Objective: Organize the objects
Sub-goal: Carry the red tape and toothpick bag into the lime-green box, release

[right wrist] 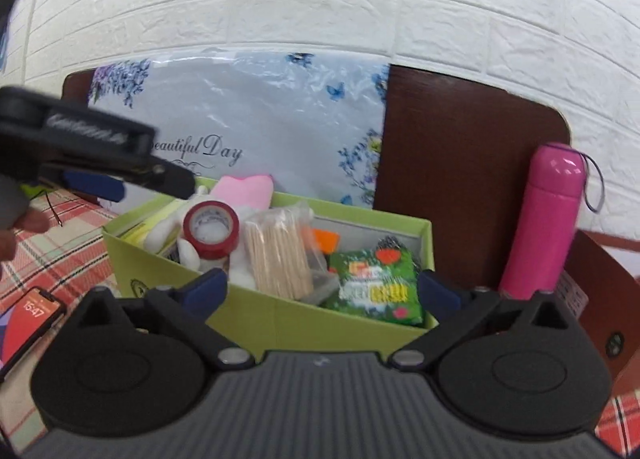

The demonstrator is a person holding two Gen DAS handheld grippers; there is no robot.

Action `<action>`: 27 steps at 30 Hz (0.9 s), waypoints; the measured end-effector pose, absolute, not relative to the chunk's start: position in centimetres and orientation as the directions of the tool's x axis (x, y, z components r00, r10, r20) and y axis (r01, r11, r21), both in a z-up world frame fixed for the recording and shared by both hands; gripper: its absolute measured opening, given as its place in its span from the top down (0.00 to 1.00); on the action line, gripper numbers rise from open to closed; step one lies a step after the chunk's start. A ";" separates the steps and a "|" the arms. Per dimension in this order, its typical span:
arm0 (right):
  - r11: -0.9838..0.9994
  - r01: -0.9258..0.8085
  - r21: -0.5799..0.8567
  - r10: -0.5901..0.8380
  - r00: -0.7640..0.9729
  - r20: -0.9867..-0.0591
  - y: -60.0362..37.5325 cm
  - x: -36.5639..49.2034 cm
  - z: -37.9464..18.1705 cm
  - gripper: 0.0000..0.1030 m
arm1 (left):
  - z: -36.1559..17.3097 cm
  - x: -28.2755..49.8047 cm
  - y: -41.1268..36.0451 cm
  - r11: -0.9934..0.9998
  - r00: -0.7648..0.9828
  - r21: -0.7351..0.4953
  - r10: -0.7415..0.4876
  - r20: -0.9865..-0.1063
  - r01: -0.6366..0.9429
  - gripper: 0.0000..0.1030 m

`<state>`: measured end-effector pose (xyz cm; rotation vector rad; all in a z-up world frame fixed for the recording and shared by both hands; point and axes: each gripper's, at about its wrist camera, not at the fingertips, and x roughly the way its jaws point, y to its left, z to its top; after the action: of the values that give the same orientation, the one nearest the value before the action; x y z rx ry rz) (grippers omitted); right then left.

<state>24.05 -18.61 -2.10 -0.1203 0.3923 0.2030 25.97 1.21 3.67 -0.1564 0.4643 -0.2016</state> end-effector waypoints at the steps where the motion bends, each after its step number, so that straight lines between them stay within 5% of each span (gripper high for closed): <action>1: 0.974 -0.216 -0.062 0.175 0.902 -0.394 -18.8 23.6 -1.7 0.00 | 4.0 25.2 1.0 0.973 0.879 -0.172 -0.213 -0.427 0.152 0.14; 13: 0.988 -0.155 -0.010 0.130 0.856 -0.500 -20.6 13.8 3.0 0.00 | 4.5 15.7 -1.9 0.996 0.852 -0.060 -0.083 -0.517 0.060 0.11; 27: 0.995 -0.084 0.048 0.096 0.805 -0.586 -20.3 5.3 -2.1 0.00 | 0.3 7.4 -2.6 1.000 0.786 0.003 -0.017 -0.619 0.024 0.11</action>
<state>5.28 -20.31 -2.15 0.0202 0.6279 0.0965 7.43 -2.64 0.32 0.0112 0.6668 -0.0219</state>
